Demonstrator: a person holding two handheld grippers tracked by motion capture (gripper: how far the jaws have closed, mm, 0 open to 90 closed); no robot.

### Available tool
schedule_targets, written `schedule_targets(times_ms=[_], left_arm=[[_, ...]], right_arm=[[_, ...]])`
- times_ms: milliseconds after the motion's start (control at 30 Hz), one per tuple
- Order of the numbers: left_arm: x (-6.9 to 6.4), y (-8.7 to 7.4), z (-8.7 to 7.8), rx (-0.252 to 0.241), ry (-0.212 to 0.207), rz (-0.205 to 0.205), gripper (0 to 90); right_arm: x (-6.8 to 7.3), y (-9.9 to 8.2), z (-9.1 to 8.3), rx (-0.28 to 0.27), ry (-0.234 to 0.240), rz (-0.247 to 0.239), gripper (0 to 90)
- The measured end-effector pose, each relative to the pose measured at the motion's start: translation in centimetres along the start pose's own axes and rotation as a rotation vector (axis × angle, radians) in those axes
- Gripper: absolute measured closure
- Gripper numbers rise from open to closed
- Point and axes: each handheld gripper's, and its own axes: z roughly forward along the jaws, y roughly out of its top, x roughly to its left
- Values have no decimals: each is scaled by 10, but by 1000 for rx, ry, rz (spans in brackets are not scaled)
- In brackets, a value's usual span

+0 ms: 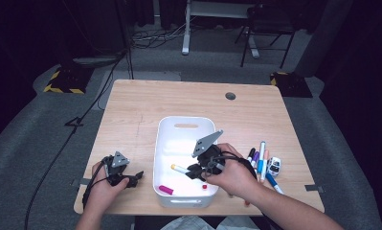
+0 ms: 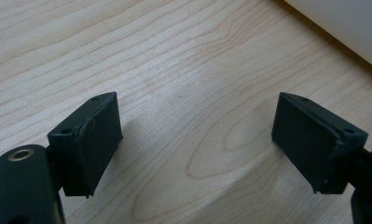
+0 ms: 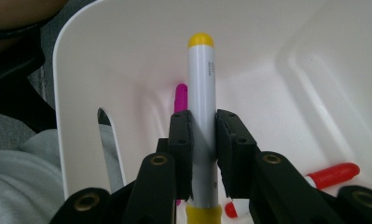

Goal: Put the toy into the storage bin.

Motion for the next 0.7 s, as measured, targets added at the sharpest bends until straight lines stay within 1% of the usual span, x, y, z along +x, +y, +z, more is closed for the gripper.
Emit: schedule_targets(times_ms=[33,67,100,167,200,233,300,333,400,433,567,633,667,700], left_arm=[[0,0,0,0,0,0,163],[0,0,0,0,1,1,163],[0,0,0,0,-1,0,163],[0,0,0,0,-1,0,163],[0,0,0,1,0,0,163],[0,0,0,0,-1,0,163],[0,0,0,0,-1,0,163],[0,0,0,0,0,0,163],[0,0,0,0,1,0,163],[0,0,0,0,1,1,163],[0,0,0,-2,2,-3,163],[0,0,0,-1,0,-3,163],[0,0,0,-2,0,-3,163],[0,0,0,-2,1,-3,163]], right_arm=[[0,0,1,5,5,3,769],[0,-1,3,7,6,-7,769],[1,-1,4,16,7,-4,770],[2,-1,6,22,12,-15,769],[3,-1,7,35,14,-3,769],[3,-2,9,36,16,-19,769],[3,-2,12,45,19,-26,769],[4,-2,13,57,22,-17,769],[3,-3,16,56,25,-36,769],[3,-3,18,50,25,-53,769],[4,-4,23,74,31,-57,769],[4,-4,26,73,31,-64,769],[4,-5,26,82,36,-51,769],[9,-5,24,125,39,17,769]])
